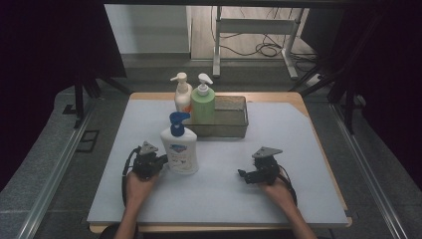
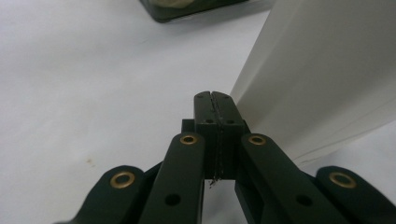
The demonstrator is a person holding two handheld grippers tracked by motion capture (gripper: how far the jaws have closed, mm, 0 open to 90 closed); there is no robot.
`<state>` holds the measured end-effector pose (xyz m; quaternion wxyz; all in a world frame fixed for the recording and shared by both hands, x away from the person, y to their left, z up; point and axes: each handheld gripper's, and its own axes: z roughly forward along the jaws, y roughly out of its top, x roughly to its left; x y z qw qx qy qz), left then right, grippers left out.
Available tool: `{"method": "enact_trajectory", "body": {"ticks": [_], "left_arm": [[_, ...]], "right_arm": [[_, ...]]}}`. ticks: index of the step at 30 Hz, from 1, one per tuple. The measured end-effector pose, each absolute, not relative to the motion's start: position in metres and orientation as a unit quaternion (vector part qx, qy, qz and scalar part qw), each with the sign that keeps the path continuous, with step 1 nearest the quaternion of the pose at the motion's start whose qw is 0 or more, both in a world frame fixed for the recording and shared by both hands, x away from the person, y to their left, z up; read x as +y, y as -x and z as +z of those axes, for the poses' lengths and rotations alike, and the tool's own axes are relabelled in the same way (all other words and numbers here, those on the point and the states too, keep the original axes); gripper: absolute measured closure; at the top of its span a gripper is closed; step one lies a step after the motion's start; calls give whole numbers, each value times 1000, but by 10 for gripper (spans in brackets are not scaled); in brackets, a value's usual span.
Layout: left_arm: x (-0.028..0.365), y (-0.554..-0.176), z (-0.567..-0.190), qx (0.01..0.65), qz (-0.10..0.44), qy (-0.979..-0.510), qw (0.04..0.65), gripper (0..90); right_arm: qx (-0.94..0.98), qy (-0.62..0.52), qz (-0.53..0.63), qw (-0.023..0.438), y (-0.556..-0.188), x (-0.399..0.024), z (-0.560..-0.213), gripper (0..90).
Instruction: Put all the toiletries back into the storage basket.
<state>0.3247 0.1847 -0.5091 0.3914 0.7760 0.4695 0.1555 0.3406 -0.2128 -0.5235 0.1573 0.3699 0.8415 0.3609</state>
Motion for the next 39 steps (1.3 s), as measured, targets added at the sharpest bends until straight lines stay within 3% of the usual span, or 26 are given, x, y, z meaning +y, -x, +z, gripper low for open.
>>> {"method": "enact_trajectory", "body": {"ticks": [39], "left_arm": [[111, -317, -507, 406, 138, -814, 393, 891]], "right_arm": [[841, -370, 361, 158, -341, -213, -524, 127]]}}
